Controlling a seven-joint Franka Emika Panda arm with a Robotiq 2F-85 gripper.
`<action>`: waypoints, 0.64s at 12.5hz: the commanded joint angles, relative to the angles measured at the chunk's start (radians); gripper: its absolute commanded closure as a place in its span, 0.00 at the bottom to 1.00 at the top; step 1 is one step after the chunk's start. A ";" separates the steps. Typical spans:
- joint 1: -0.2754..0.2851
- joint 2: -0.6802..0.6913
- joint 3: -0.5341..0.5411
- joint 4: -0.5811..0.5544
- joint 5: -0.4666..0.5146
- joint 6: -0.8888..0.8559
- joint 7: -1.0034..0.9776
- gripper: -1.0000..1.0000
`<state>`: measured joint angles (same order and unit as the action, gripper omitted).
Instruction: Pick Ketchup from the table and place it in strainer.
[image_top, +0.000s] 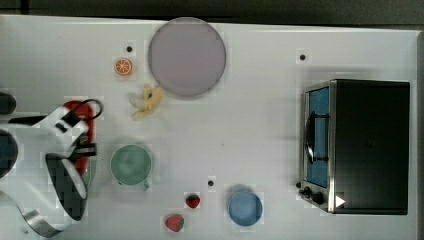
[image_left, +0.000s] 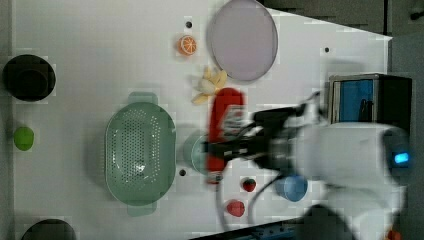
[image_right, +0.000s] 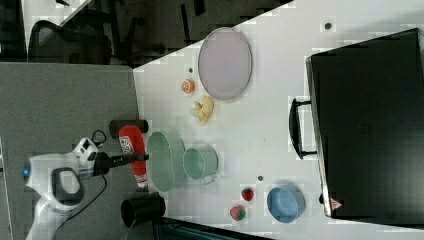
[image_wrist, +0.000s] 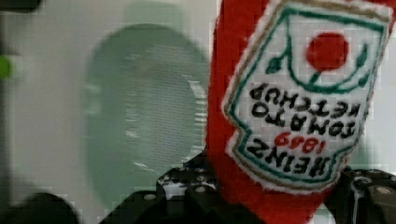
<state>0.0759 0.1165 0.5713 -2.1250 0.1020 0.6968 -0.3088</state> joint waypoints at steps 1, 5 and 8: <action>0.014 0.098 0.024 -0.012 -0.004 0.176 0.219 0.37; 0.046 0.305 0.029 -0.005 -0.006 0.372 0.245 0.23; 0.060 0.368 0.034 0.028 -0.009 0.430 0.249 0.00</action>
<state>0.1428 0.5376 0.5908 -2.1426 0.0971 1.0840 -0.1226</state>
